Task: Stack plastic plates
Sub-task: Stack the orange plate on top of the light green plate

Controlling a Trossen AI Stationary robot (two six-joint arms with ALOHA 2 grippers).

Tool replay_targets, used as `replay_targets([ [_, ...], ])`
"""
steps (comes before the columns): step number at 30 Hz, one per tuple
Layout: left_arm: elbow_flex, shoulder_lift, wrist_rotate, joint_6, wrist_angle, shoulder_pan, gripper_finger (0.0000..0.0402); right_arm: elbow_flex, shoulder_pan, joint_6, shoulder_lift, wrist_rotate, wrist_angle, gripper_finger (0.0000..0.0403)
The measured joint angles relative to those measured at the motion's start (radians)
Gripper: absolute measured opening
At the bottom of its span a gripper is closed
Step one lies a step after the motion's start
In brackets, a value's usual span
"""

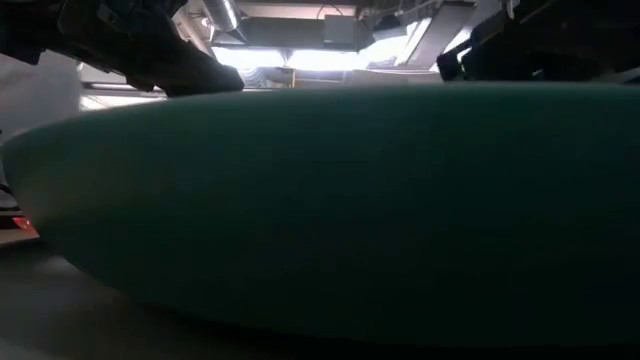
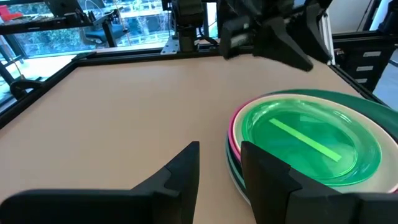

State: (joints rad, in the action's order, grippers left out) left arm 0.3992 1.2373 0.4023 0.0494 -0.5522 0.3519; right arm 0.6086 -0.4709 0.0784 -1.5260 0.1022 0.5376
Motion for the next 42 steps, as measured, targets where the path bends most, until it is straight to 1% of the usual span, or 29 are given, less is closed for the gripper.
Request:
replay_targets([
  [2, 0.0, 0.0, 0.0, 0.0, 0.006, 0.0, 0.0111, 0.0, 0.0, -0.04, 0.037, -0.03, -0.051, 0.0149],
  [4, 0.0, 0.0, 0.0, 0.0, 0.022, 0.0, 0.0111, 0.0, 0.0, -0.071, 0.084, -0.088, -0.114, 0.0157],
  [5, 0.0, 0.0, 0.001, 0.001, 0.035, 0.0, 0.0111, 0.0, 0.0, -0.088, 0.108, -0.13, -0.143, 0.0159],
  [8, 0.003, 0.0, 0.026, 0.021, 0.099, 0.001, 0.0111, 0.0, 0.0, -0.128, 0.168, -0.308, -0.247, 0.0161],
  [10, 0.028, -0.001, 0.054, 0.055, 0.22, 0.005, 0.0111, 0.0, 0.0, -0.139, 0.186, -0.452, -0.318, 0.0161],
  [14, 0.146, -0.003, 0.121, 0.175, 0.563, 0.017, 0.0111, 0.0, 0.001, -0.139, 0.18, -0.722, -0.39, 0.0161],
  [15, 0.179, -0.003, 0.133, 0.222, 0.66, 0.018, 0.0111, 0.0, 0.007, -0.138, 0.171, -0.778, -0.394, 0.0161],
  [17, 0.236, -0.002, 0.145, 0.343, 0.842, 0.018, 0.0111, 0.0, 0.017, -0.128, 0.158, -0.833, -0.429, 0.0161],
  [20, 0.297, -0.002, 0.169, 0.585, 1.078, 0.017, 0.0111, 0.0, 0.044, -0.087, 0.142, -0.843, -0.447, 0.0161],
  [22, 0.307, -0.001, 0.17, 0.721, 1.197, 0.015, 0.0111, -0.001, 0.059, -0.061, 0.132, -0.843, -0.47, 0.0161],
  [25, 0.305, 0.002, 0.161, 0.877, 1.312, 0.01, 0.0111, -0.001, 0.081, -0.042, 0.118, -0.824, -0.48, 0.0161],
  [27, 0.292, 0.006, 0.147, 0.938, 1.354, -0.002, 0.0111, -0.001, 0.093, -0.027, 0.106, -0.797, -0.476, 0.0161],
  [30, 0.266, 0.006, 0.123, 0.968, 1.384, -0.027, 0.0111, -0.001, 0.101, -0.018, 0.09, -0.757, -0.479, 0.0161],
  [37, 0.184, 0.006, 0.051, 0.965, 1.371, -0.097, 0.0111, -0.001, 0.106, -0.012, 0.08, -0.756, -0.479, 0.0161],
  [42, 0.138, 0.006, 0.049, 0.962, 1.357, -0.138, 0.0111, -0.001, 0.106, -0.012, 0.08, -0.756, -0.479, 0.0161],
])
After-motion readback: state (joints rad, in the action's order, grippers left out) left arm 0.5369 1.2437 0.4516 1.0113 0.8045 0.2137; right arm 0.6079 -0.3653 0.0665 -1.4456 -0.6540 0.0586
